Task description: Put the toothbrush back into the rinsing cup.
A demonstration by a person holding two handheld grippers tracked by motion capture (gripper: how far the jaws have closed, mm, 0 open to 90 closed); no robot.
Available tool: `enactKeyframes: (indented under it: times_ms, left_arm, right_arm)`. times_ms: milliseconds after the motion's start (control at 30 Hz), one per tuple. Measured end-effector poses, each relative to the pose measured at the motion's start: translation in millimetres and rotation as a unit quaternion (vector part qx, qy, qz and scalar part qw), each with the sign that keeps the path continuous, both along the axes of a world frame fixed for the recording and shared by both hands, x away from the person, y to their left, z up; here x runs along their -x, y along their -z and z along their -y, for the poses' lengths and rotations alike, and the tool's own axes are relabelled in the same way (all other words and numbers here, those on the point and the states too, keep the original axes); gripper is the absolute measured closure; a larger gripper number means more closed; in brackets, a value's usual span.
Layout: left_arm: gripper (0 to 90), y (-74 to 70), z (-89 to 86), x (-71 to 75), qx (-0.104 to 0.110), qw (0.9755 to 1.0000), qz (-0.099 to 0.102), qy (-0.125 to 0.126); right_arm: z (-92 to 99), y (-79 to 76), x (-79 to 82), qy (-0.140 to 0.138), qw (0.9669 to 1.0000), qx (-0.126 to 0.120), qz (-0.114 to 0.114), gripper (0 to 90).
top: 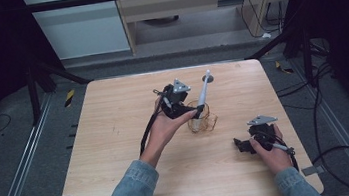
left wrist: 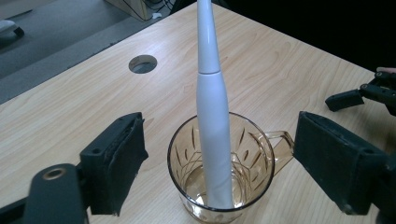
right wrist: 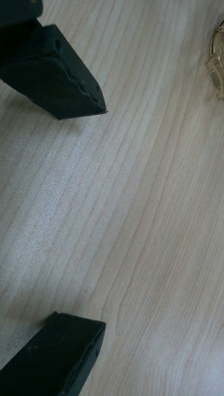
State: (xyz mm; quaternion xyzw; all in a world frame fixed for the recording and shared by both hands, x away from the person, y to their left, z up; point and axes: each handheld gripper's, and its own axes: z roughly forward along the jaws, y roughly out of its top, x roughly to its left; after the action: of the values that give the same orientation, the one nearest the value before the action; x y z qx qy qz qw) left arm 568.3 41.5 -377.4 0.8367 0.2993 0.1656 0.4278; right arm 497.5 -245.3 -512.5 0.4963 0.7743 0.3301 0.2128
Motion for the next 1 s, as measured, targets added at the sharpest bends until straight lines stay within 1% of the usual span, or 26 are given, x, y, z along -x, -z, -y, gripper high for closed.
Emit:
enactKeyframes:
  times_ms: [167,333,533,767,833,1000]
  left_arm:
    - [11.5,-0.6,-0.2,4.7,-0.014,0.9998,0.001,0.013]
    - [10.1,-2.3,-4.9,6.5,-0.017,0.9998,0.002,0.012]
    - [8.5,-4.4,-11.6,8.3,-0.017,0.9998,0.001,0.013]
    - [5.9,-6.2,-19.3,14.8,-0.016,0.9997,0.002,0.018]
    - [5.1,-6.2,-22.7,17.0,-0.015,0.9997,0.004,0.021]
    - [4.5,-6.1,-34.2,22.7,-0.012,0.9997,0.009,0.019]
  right_arm:
    - [0.0,0.0,0.0,0.000,1.0000,0.000,0.000,0.3]
    - [0.0,0.0,0.0,0.000,1.0000,0.000,0.000,0.3]
    - [0.0,0.0,0.0,0.000,1.0000,0.000,0.000,0.3]
    - [0.0,0.0,0.0,0.000,1.0000,0.000,0.000,0.3]
    - [0.0,0.0,0.1,0.000,1.0000,0.000,0.000,0.3]
    - [0.0,0.0,0.0,0.000,1.0000,0.000,0.000,0.3]
